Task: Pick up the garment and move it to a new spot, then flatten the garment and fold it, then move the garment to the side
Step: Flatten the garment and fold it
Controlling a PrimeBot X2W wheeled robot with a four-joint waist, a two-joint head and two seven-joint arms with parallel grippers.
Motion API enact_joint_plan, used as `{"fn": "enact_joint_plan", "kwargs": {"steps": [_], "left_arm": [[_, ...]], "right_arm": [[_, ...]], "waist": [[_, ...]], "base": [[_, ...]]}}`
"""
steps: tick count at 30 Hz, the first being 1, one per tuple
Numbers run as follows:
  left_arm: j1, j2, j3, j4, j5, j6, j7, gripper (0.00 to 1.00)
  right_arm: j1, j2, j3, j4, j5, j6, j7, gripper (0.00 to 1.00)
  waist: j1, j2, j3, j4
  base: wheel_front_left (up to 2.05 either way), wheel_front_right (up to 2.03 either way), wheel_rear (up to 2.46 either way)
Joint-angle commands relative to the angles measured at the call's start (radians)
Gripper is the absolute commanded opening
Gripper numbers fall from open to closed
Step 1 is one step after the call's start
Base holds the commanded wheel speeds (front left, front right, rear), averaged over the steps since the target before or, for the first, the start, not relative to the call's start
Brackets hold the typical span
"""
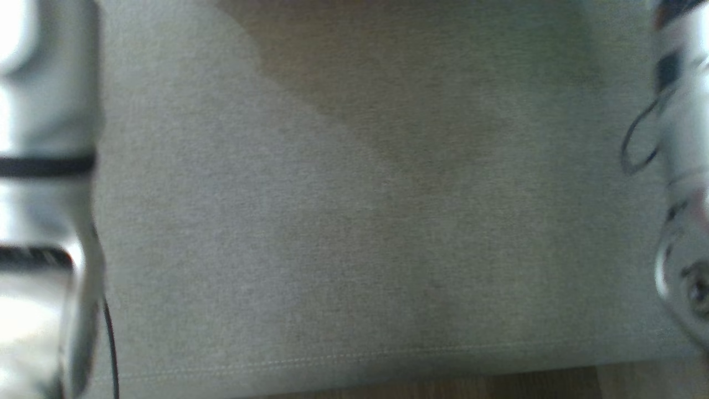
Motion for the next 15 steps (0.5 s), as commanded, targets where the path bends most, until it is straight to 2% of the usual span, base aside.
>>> {"fn": "enact_joint_plan", "kwargs": {"steps": [1, 7, 15], "left_arm": [[0.039, 0.043, 0.009, -0.036, 0.004, -0.006, -0.004, 0.0], [0.243, 0.059, -0.009, -0.055, -0.001, -0.028, -0.004, 0.0], [0.554, 0.118, -0.08, -0.096, 0.01, -0.057, -0.004, 0.0]], "right_arm": [[0.021, 0.022, 0.03, -0.011, 0.025, -0.001, -0.022, 0.0], [0.161, 0.013, 0.12, 0.041, 0.089, -0.001, -0.011, 0.0], [0.395, -0.053, 0.299, 0.047, 0.152, -0.001, 0.066, 0.0]], "waist": [[-0.0003, 0.0001, 0.009, 0.014], [-0.0003, 0.0001, -0.03, 0.03], [-0.0003, 0.0001, -0.162, 0.041]], "base": [[0.0, 0.0, 0.0], [0.0, 0.0, 0.0], [0.0, 0.0, 0.0]]}}
